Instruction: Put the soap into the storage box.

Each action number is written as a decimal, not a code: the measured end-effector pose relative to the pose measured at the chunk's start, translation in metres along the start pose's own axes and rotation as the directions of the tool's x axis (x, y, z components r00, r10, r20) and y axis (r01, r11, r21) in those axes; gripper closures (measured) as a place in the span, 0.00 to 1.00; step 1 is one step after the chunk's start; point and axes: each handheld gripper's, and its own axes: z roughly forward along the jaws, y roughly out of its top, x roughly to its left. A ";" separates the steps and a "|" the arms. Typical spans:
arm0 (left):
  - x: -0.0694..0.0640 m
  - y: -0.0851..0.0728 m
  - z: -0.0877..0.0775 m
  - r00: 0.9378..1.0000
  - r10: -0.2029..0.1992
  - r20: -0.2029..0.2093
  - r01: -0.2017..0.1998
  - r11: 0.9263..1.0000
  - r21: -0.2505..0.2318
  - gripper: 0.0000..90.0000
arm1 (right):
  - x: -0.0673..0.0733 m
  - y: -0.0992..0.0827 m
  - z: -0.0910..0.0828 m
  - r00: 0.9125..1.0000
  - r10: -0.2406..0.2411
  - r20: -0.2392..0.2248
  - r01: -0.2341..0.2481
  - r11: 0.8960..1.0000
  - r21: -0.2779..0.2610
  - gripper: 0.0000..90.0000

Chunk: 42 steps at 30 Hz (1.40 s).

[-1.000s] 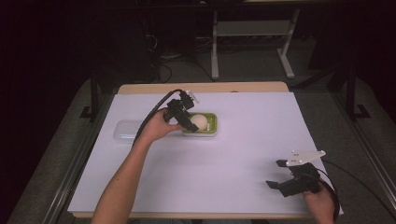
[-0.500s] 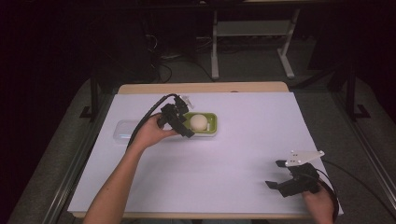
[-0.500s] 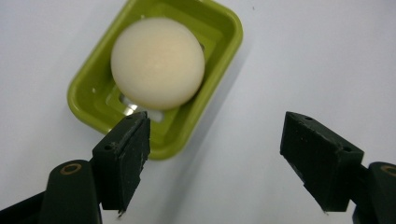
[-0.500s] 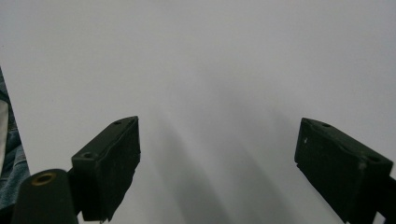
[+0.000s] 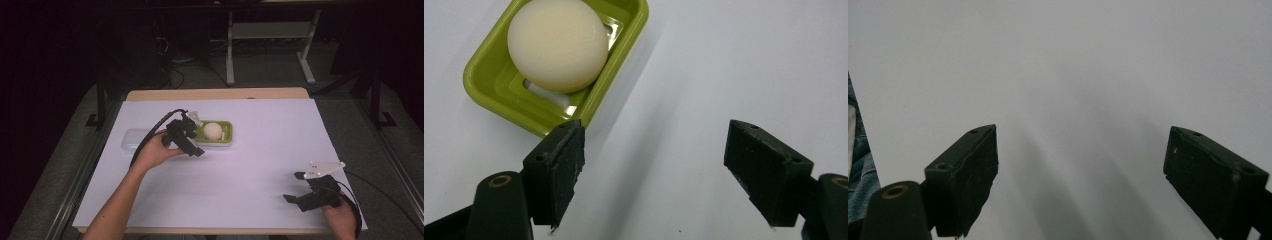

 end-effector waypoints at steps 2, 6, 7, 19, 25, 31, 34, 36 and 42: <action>0.000 -0.003 -0.002 1.000 -0.001 0.001 0.001 1.000 -0.009 0.26 | 0.000 0.000 0.000 1.000 0.002 0.002 -0.002 1.000 0.001 0.15; -0.002 -0.011 -0.007 1.000 -0.010 0.005 0.010 1.000 -0.027 0.26 | 0.000 0.000 -0.001 1.000 0.002 0.009 -0.002 1.000 0.003 0.15; -0.002 -0.013 -0.008 1.000 -0.013 0.003 0.013 1.000 -0.029 0.26 | 0.000 -0.001 -0.001 1.000 0.002 0.010 -0.002 1.000 0.004 0.15; -0.010 -0.036 -0.011 0.999 -0.041 0.007 0.041 0.998 -0.056 0.26 | -0.001 -0.002 0.000 1.000 0.002 0.014 -0.002 1.000 0.010 0.15; -0.016 -0.047 -0.015 0.999 -0.045 -0.004 0.045 0.997 -0.067 0.26 | 0.000 -0.001 0.000 1.000 0.000 0.016 0.000 1.000 0.014 0.15; -0.022 -0.057 -0.019 0.999 -0.036 -0.004 0.036 0.997 -0.072 0.26 | 0.001 -0.001 0.000 1.000 0.000 0.017 -0.001 1.000 0.014 0.15; -0.027 -0.062 -0.020 0.999 -0.038 -0.007 0.037 0.996 -0.077 0.26 | 0.001 -0.001 0.000 1.000 0.002 0.016 -0.002 1.000 0.014 0.15; -0.030 -0.065 -0.020 0.999 -0.040 -0.005 0.040 0.996 -0.079 0.26 | 0.001 -0.001 0.000 1.000 0.001 0.017 -0.001 1.000 0.012 0.15; -0.034 -0.077 -0.020 0.999 -0.036 -0.027 0.034 0.997 -0.063 0.26 | 0.001 -0.001 0.000 1.000 0.000 0.018 -0.001 1.000 0.015 0.15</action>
